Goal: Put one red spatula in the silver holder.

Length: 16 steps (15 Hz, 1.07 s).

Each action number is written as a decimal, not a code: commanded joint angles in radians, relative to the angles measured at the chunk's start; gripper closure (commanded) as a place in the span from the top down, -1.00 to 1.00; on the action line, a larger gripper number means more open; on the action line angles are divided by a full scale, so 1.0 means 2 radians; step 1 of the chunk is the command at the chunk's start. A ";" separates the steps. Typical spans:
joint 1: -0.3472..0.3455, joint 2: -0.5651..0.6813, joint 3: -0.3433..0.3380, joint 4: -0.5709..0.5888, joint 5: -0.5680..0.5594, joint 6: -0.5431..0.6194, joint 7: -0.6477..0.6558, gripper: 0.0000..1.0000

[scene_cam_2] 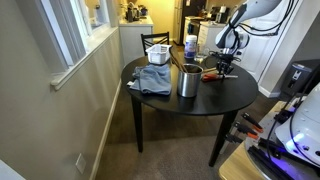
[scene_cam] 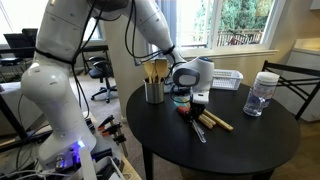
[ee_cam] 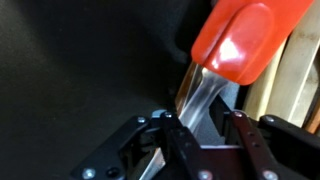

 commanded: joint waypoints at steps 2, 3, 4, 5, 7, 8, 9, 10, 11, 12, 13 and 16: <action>-0.020 -0.026 0.020 -0.009 0.023 -0.014 -0.003 0.46; -0.021 -0.028 0.021 -0.009 0.024 -0.015 -0.003 0.60; -0.022 -0.029 0.023 -0.008 0.026 -0.015 -0.004 0.71; -0.022 -0.030 0.023 -0.009 0.025 -0.016 -0.004 0.82; -0.023 -0.030 0.025 -0.008 0.028 -0.016 -0.004 0.97; -0.023 -0.030 0.026 -0.008 0.029 -0.017 -0.004 1.00; -0.024 -0.029 0.027 -0.008 0.030 -0.016 -0.004 1.00; -0.026 -0.030 0.029 -0.009 0.031 -0.016 -0.010 0.48; -0.027 -0.030 0.029 -0.009 0.031 -0.016 -0.009 0.50; -0.027 -0.029 0.030 -0.008 0.032 -0.016 -0.010 0.48; -0.028 -0.029 0.030 -0.008 0.032 -0.017 -0.010 0.35; -0.029 -0.029 0.032 -0.008 0.034 -0.018 -0.010 -0.06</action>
